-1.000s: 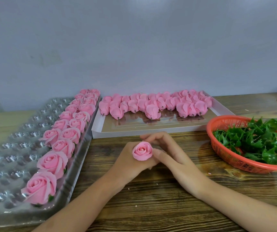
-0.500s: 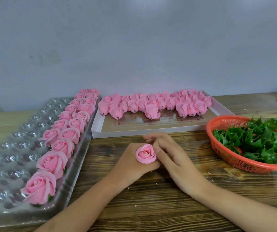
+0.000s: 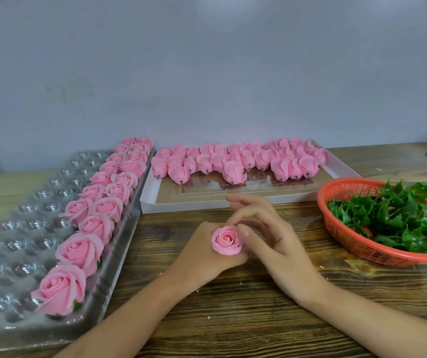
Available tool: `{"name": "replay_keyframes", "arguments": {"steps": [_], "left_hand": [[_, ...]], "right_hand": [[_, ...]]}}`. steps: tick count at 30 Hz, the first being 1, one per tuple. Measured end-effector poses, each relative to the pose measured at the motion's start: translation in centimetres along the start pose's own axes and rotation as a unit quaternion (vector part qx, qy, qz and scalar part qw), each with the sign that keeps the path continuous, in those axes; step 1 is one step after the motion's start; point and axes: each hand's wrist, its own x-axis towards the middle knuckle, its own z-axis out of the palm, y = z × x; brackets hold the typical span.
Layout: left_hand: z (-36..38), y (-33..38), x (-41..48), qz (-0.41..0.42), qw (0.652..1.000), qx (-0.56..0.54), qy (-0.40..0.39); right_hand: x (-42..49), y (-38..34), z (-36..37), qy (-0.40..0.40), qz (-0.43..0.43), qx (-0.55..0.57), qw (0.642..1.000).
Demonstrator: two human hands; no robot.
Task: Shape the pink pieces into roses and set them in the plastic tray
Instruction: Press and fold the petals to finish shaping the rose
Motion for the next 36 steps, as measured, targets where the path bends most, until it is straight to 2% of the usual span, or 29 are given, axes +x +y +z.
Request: {"name": "replay_keyframes", "arguments": {"steps": [3, 11, 18, 24, 28, 33, 36], "left_hand": [[-0.14, 0.16, -0.17, -0.001, 1.0, -0.009, -0.013], [-0.1, 0.33, -0.1, 0.009, 1.0, -0.003, -0.004], [-0.09, 0.1, 0.18, 0.019, 1.0, 0.018, -0.013], [-0.13, 0.04, 0.05, 0.024, 1.0, 0.005, -0.014], [0.02, -0.14, 0.22, 0.023, 0.999, 0.022, -0.006], [-0.19, 0.26, -0.02, 0.027, 0.998, 0.036, -0.037], [-0.03, 0.15, 0.12, 0.039, 0.999, 0.03, -0.023]], "right_hand": [[0.1, -0.07, 0.0, -0.04, 0.022, 0.001, 0.999], [0.4, 0.12, -0.05, -0.065, 0.092, 0.033, 0.993], [0.25, -0.06, -0.33, -0.059, 0.059, 0.046, 0.995], [0.42, 0.03, -0.13, -0.076, 0.096, 0.054, 0.991], [0.36, -0.16, -0.29, -0.059, 0.075, 0.072, 0.993], [0.16, 0.09, 0.03, -0.088, 0.058, 0.017, 0.994], [0.2, 0.22, -0.05, -0.083, 0.063, 0.024, 0.994]]}}
